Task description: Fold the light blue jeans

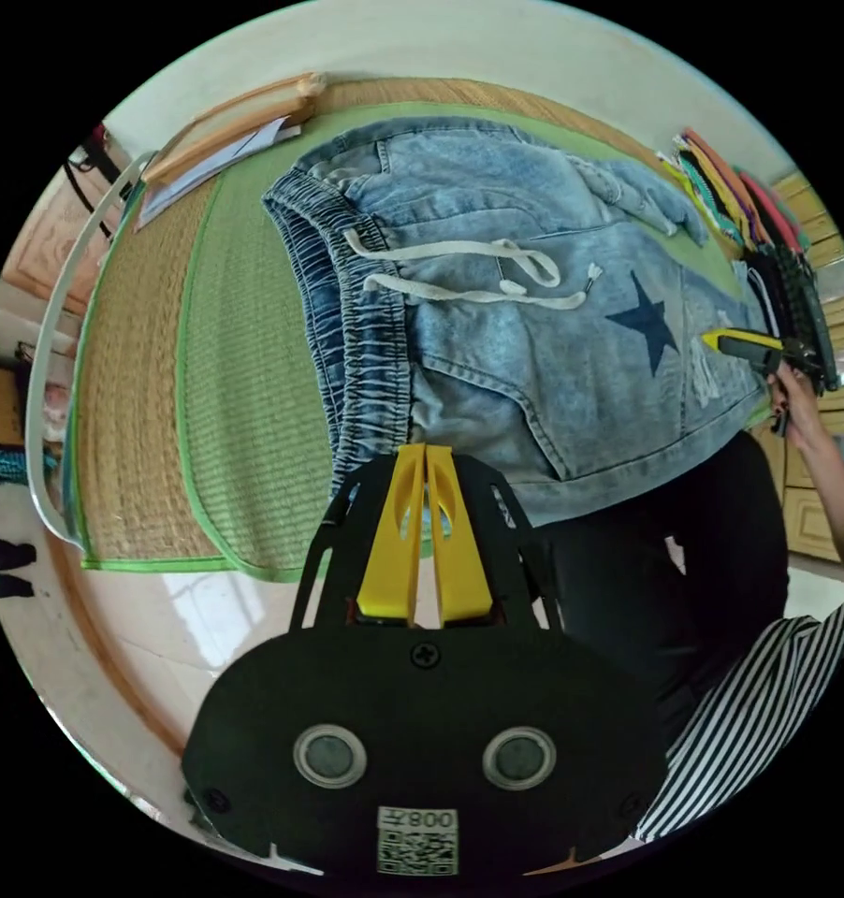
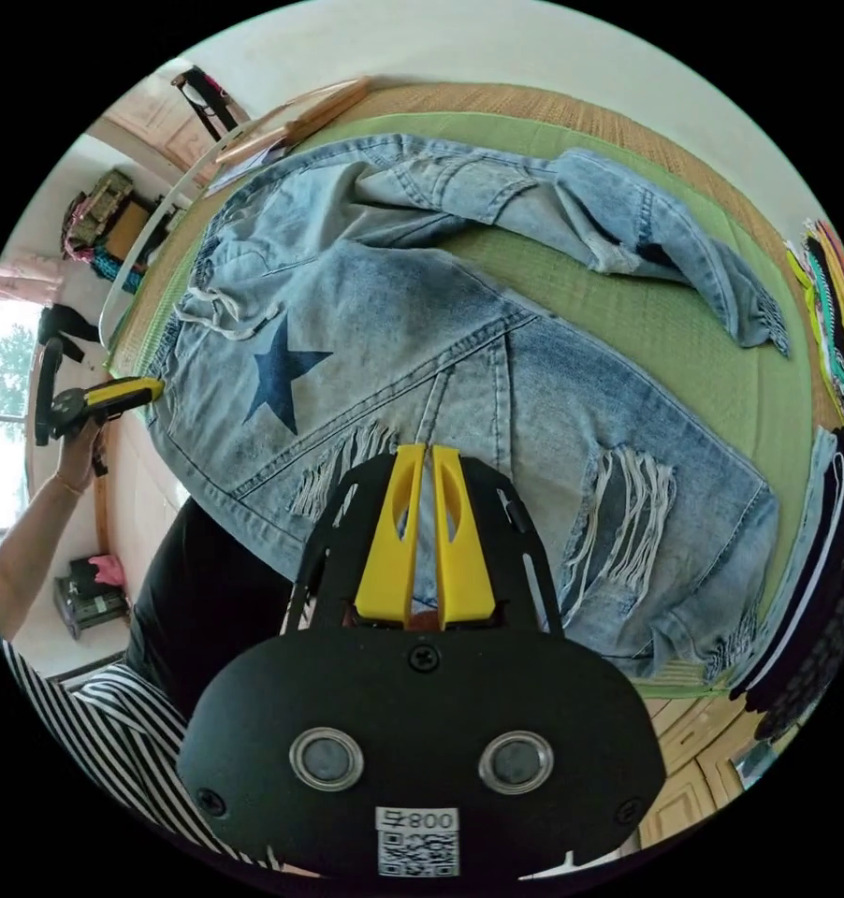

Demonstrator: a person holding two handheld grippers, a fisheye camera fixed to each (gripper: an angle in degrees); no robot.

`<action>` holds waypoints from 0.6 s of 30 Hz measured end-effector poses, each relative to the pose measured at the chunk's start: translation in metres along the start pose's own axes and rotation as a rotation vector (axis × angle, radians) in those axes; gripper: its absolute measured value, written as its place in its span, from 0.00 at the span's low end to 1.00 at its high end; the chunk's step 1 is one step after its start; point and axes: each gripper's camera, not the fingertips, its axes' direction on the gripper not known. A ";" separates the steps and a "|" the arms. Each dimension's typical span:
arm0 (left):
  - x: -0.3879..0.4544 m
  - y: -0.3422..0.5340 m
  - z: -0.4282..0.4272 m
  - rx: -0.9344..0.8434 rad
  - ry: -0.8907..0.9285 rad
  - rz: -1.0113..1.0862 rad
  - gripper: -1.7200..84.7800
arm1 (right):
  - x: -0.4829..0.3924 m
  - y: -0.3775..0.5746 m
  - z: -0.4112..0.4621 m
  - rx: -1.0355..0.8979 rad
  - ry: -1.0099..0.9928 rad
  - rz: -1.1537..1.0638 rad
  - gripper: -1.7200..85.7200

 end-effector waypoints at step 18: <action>-0.007 0.044 -0.114 0.189 0.038 -0.202 0.02 | -0.055 0.016 0.015 0.020 -0.245 0.032 0.02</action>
